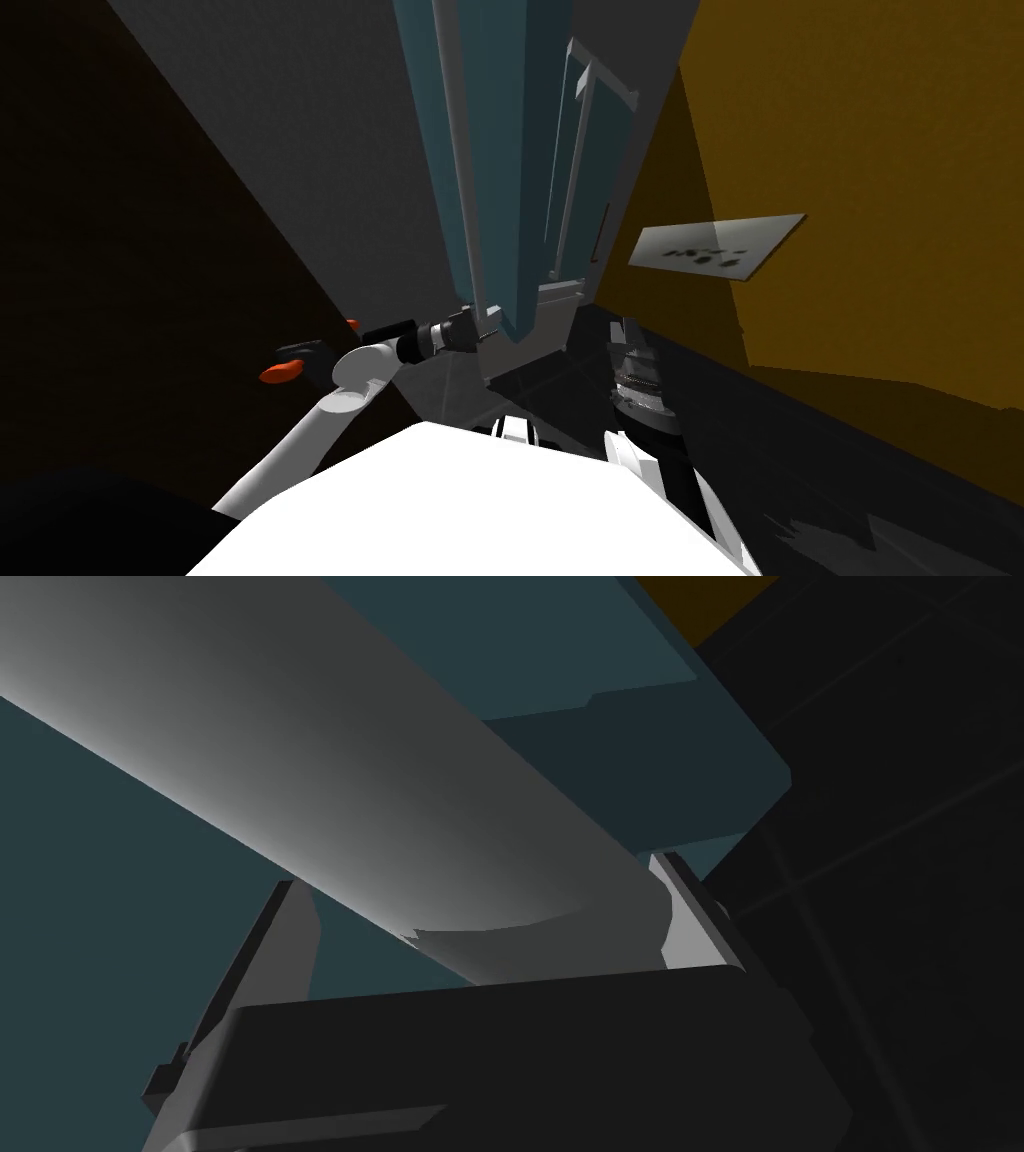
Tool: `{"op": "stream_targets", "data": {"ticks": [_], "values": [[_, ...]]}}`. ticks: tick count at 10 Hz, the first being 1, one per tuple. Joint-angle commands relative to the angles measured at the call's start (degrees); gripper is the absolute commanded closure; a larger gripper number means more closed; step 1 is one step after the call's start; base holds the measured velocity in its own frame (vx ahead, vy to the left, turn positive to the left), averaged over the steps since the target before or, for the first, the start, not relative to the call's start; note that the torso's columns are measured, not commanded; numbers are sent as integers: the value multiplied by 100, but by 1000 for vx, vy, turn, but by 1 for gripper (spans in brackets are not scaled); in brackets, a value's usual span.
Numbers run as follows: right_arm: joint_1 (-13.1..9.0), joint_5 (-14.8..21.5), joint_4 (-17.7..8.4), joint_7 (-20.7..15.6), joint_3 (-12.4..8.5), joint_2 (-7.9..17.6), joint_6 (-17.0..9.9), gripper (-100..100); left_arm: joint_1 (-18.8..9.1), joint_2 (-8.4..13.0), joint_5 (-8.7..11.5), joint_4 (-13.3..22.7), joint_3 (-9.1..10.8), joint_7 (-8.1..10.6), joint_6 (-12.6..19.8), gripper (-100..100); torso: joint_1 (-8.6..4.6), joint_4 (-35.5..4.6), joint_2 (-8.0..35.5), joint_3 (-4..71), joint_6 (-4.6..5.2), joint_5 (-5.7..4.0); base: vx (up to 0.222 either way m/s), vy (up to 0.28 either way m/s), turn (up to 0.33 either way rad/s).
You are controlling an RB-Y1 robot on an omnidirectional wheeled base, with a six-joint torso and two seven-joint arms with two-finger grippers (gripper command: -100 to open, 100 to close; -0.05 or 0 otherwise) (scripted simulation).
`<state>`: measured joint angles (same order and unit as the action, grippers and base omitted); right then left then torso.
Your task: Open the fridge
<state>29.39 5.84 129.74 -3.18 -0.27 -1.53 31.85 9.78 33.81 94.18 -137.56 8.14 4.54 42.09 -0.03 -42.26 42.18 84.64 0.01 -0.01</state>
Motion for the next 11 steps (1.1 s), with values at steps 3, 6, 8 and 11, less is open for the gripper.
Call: {"op": "stream_targets", "data": {"ticks": [3,6,8,11], "values": [[-1,0,0,0,0,0,0,0,16,338,413,-366,389,378,150,-100,-4,-42,27,7,5,-14,42,-39,75],[-1,0,0,0,0,1,0,0,74,412,422,-322,332,387,303,0,3,-46,41,-2,1,-15,19,-16,46],[-1,0,0,0,0,1,0,0,87,412,417,-305,323,388,311,0,-3,-19,32,-15,-2,-7,0,0,0],[-1,0,0,0,0,1,0,0,98,412,414,-290,320,391,314,0,-6,-10,21,-12,0,-5,0,0,0]]}}
